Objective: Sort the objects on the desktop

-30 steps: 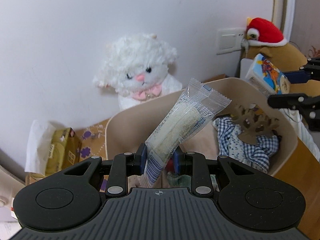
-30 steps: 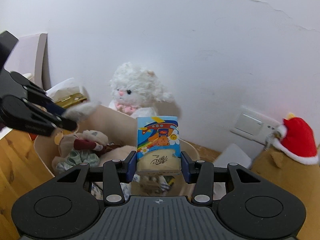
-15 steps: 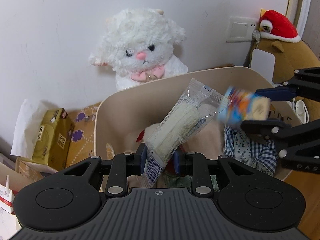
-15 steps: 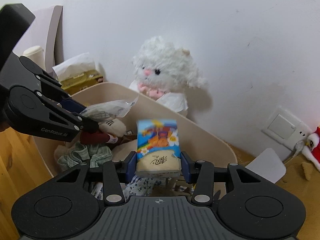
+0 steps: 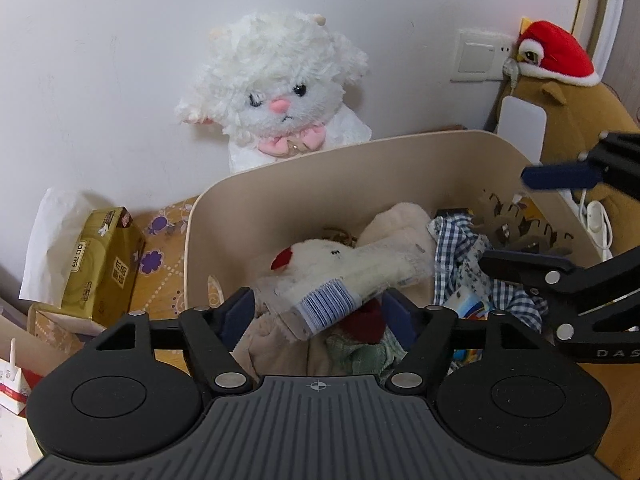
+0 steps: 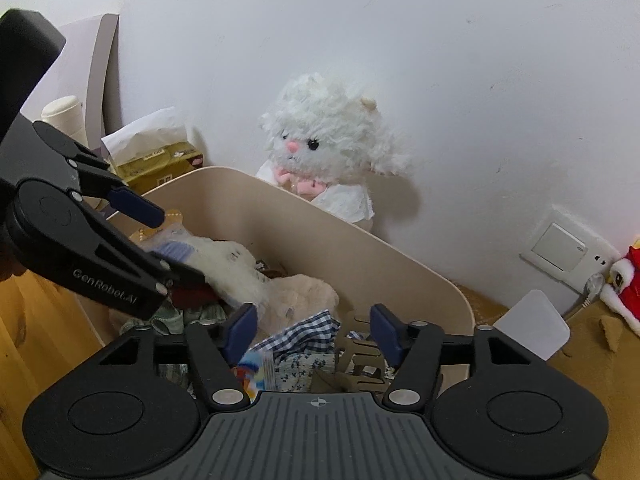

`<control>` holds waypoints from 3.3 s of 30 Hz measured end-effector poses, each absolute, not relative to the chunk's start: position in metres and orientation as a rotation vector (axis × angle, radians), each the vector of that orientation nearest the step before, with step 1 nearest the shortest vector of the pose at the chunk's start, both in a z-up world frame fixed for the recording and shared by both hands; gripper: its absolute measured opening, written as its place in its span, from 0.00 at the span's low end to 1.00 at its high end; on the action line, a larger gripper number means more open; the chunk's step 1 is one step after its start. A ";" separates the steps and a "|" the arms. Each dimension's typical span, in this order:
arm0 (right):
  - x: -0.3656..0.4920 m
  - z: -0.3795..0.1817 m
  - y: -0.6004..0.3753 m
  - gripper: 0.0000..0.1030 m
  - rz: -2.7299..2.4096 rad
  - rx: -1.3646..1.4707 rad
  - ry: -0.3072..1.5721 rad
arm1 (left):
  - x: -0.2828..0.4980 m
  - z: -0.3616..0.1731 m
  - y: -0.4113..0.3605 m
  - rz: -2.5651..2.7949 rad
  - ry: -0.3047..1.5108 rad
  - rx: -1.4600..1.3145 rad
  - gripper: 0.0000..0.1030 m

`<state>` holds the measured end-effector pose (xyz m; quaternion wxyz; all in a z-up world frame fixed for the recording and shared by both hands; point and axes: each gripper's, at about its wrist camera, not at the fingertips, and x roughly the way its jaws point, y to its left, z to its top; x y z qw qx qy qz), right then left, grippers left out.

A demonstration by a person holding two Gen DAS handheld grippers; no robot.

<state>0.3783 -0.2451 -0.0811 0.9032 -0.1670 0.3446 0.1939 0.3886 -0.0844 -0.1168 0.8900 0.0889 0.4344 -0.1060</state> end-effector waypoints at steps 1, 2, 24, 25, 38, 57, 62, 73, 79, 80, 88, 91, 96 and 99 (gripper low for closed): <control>0.377 -0.080 -0.246 0.76 0.392 -0.337 0.709 | 0.388 -0.117 -0.085 -0.219 0.903 0.187 0.71; 0.376 -0.079 -0.247 0.77 0.385 -0.326 0.708 | 0.386 -0.116 -0.085 -0.219 0.902 0.187 0.73; 0.339 -0.053 -0.256 1.00 0.256 -0.111 0.782 | 0.341 -0.083 -0.079 -0.178 0.897 0.102 0.81; 0.335 -0.051 -0.255 1.00 0.254 -0.110 0.781 | 0.337 -0.081 -0.079 -0.176 0.896 0.106 0.81; 0.279 -0.025 -0.249 1.00 0.175 -0.087 0.804 | 0.274 -0.037 -0.074 -0.190 0.844 0.065 0.81; 0.168 0.030 -0.229 1.00 0.164 -0.062 0.817 | 0.145 0.009 -0.053 -0.080 0.760 0.093 0.81; 0.138 0.048 -0.232 1.00 0.188 0.015 0.811 | 0.113 0.023 -0.049 -0.077 0.760 0.099 0.81; 0.078 0.081 -0.234 1.00 0.150 0.025 0.803 | 0.047 0.052 -0.043 -0.086 0.732 0.084 0.81; 0.048 0.095 -0.239 1.00 0.115 0.034 0.790 | 0.022 0.067 -0.034 -0.083 0.746 0.064 0.81; 0.044 0.096 -0.241 1.00 0.111 0.043 0.792 | 0.018 0.068 -0.034 -0.084 0.754 0.066 0.81; 0.011 0.105 -0.249 1.00 0.084 0.050 0.806 | -0.013 0.072 -0.034 -0.085 0.767 0.097 0.81; 0.000 0.108 -0.252 1.00 0.086 0.064 0.811 | -0.023 0.076 -0.035 -0.098 0.768 0.090 0.81; -0.015 0.112 -0.257 1.00 0.082 0.081 0.823 | -0.034 0.081 -0.035 -0.113 0.773 0.091 0.81; -0.020 0.114 -0.257 1.00 0.073 0.066 0.826 | -0.038 0.083 -0.034 -0.117 0.773 0.087 0.81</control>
